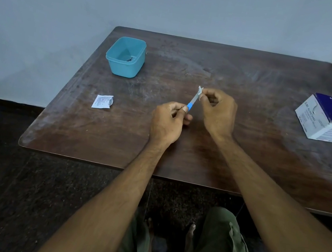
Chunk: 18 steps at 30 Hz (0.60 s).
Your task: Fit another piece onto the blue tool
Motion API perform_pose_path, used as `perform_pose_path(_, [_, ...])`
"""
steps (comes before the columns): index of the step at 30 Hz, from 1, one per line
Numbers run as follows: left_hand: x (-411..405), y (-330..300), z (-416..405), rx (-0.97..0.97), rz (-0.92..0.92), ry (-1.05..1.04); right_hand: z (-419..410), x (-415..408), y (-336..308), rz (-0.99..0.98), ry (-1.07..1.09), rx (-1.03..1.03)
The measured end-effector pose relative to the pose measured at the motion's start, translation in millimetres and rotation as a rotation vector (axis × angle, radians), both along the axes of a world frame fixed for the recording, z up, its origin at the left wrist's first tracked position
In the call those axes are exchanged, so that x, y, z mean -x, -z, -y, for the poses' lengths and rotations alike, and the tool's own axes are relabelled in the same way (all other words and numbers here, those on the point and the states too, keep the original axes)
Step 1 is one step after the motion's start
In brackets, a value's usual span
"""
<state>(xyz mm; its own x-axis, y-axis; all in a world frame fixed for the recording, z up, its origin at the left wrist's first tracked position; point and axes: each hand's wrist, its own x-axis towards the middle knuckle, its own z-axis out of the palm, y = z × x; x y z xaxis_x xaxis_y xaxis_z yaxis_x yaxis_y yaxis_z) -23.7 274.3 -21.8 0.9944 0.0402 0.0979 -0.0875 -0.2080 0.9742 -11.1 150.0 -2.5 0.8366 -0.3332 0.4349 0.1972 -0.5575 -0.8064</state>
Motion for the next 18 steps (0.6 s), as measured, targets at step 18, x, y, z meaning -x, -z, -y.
perform_pose_path(18, [0.9, -2.8, 0.2, 0.005, -0.015, -0.031, -17.4, 9.7, 11.1, 0.001, -0.033, -0.117])
